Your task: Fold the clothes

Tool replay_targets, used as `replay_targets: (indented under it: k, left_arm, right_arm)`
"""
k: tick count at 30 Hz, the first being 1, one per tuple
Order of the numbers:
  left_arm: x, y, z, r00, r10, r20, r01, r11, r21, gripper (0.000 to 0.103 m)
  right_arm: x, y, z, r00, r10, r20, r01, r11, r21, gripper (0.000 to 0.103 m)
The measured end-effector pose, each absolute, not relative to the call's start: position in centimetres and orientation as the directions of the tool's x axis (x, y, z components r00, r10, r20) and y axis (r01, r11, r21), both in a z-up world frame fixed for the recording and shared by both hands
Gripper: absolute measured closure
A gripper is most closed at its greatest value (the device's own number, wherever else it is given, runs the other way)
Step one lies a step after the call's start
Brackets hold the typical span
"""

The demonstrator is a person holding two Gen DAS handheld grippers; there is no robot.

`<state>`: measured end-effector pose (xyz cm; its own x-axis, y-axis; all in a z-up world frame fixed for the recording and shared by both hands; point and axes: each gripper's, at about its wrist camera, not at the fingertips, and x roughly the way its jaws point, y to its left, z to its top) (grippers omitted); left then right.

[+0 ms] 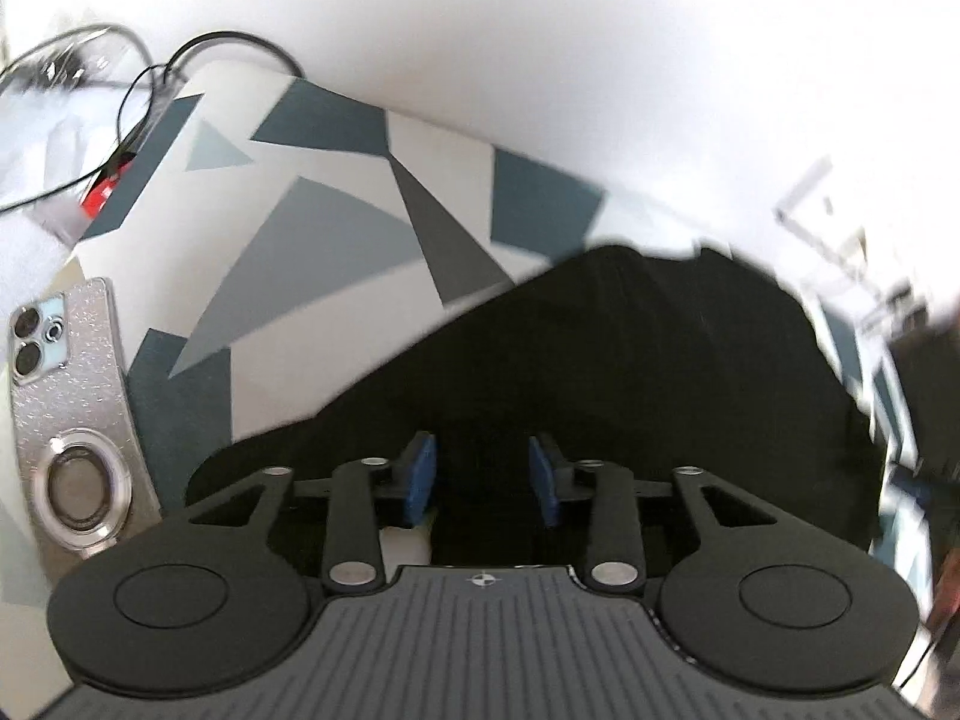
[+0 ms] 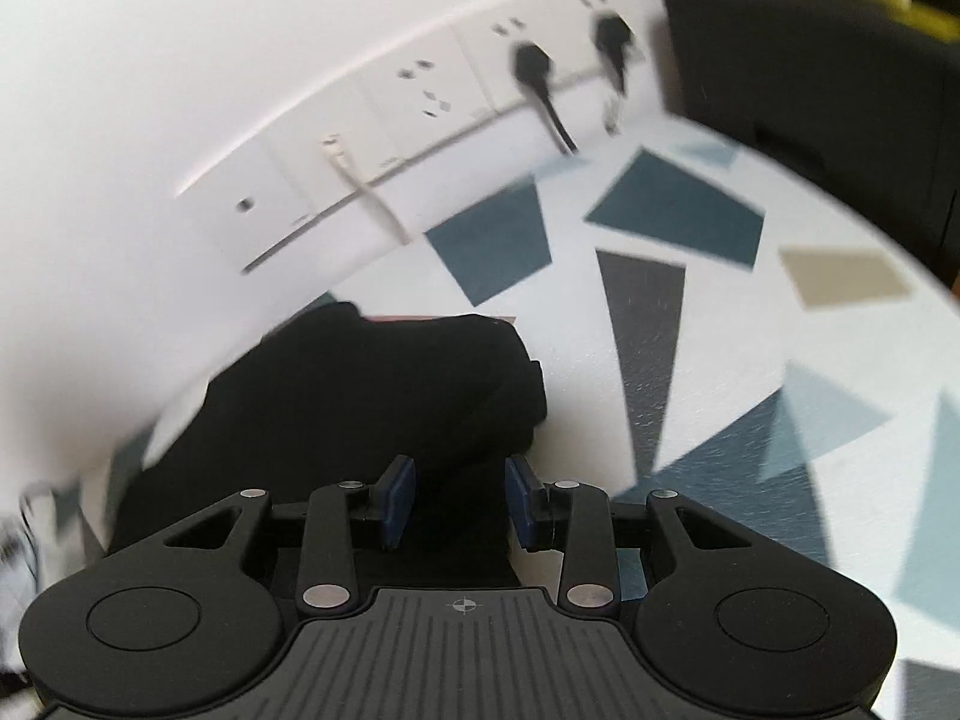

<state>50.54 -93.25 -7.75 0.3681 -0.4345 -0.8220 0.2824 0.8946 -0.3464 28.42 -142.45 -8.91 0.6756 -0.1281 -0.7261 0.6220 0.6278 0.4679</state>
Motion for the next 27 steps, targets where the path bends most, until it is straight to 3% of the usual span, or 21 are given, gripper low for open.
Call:
replay_targets:
  k: [5, 7, 8, 9, 10, 13, 16, 19, 27]
  left_arm:
    - [53.1, -95.1, -10.1, 0.322, -0.407, -0.855, 0.211, 0.911, -0.354, 0.058]
    - [52.9, -95.4, -10.3, 0.313, -0.399, -0.862, 0.201, 0.915, -0.351, 0.083]
    - [52.7, -95.5, -10.0, 0.324, -0.398, -0.858, 0.210, 0.915, -0.345, 0.093]
    - [52.4, -95.7, -9.5, 0.341, -0.394, -0.854, 0.223, 0.916, -0.334, 0.094]
    - [52.1, -95.8, -9.0, 0.357, -0.391, -0.848, 0.241, 0.916, -0.321, 0.094]
    - [50.9, -96.7, -6.8, 0.383, -0.396, -0.835, 0.357, 0.897, -0.262, 0.095]
    - [50.2, -97.4, -5.1, 0.397, -0.402, -0.825, 0.458, 0.866, -0.202, 0.095]
    - [50.2, -97.7, -4.0, 0.422, -0.402, -0.813, 0.494, 0.854, -0.165, 0.095]
    - [50.6, -98.2, -2.6, 0.494, -0.426, -0.758, 0.482, 0.860, -0.169, 0.095]
  right_arm:
    - [30.0, -143.4, -11.4, 0.631, -0.107, -0.768, 0.686, 0.539, 0.489, 0.068]
    - [30.2, -143.3, -11.9, 0.623, -0.116, -0.774, 0.699, 0.526, 0.484, 0.068]
    - [30.2, -143.3, -11.9, 0.627, -0.120, -0.770, 0.698, 0.525, 0.487, 0.074]
    - [30.3, -143.4, -11.9, 0.624, -0.121, -0.772, 0.701, 0.524, 0.485, 0.081]
    - [30.3, -143.6, -11.7, 0.623, -0.124, -0.772, 0.705, 0.518, 0.485, 0.091]
    - [29.8, -144.3, -10.8, 0.657, -0.128, -0.743, 0.692, 0.492, 0.528, 0.092]
    - [29.8, -145.1, -10.5, 0.672, -0.111, -0.732, 0.686, 0.467, 0.558, 0.091]
    - [29.9, -145.8, -10.5, 0.675, -0.104, -0.730, 0.689, 0.444, 0.574, 0.077]
    - [30.2, -146.8, -10.7, 0.680, -0.120, -0.723, 0.694, 0.423, 0.582, 0.082]
